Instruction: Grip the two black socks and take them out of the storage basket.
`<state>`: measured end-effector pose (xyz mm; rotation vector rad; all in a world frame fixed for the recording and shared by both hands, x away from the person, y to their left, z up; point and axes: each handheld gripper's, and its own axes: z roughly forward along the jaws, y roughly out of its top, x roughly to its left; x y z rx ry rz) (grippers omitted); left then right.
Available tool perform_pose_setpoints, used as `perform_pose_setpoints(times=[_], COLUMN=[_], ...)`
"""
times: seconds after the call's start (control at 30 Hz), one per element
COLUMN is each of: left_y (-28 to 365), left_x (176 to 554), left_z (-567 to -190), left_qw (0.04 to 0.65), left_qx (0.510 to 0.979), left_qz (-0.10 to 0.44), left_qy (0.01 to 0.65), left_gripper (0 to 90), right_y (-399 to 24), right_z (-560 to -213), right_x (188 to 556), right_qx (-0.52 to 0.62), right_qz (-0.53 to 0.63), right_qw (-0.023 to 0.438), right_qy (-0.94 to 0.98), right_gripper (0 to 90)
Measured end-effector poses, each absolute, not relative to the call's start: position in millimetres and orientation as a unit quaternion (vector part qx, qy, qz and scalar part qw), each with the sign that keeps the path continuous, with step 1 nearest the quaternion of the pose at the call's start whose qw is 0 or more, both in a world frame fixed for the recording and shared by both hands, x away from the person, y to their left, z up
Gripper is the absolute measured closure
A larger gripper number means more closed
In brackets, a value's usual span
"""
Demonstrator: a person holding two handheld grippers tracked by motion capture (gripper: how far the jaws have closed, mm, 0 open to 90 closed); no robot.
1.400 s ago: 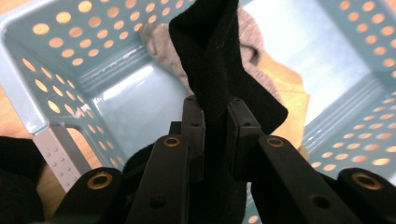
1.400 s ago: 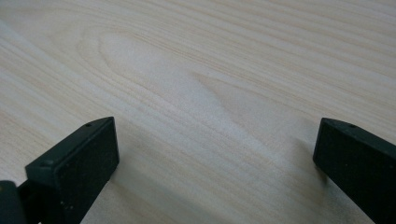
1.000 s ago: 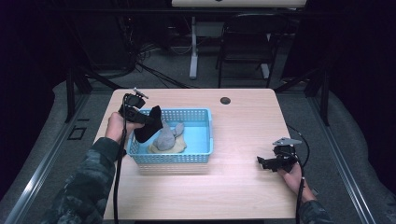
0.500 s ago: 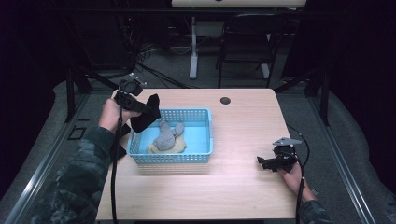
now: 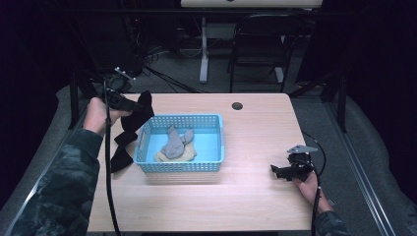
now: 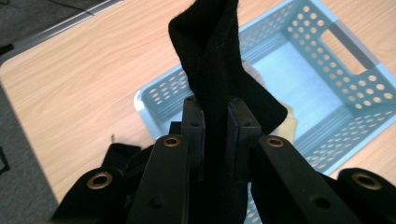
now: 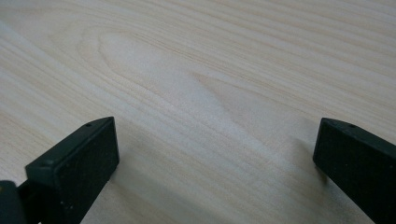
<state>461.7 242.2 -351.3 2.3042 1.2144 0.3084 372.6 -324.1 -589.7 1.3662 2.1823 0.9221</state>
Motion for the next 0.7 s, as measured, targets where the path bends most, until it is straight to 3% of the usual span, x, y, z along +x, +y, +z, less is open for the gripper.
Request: perform_pose_setpoints(times=[0.7], left_y=[311], left_x=[459], left_z=[-380], left_qw=[0.231], left_qx=[0.809], left_qz=[0.11], left_qy=[0.529], left_gripper=[79.3], right_y=[-324], right_z=[-589], right_x=[372], right_qx=[0.49], right_qz=[0.329], right_qw=[0.202], right_qy=[0.781], right_gripper=[0.0])
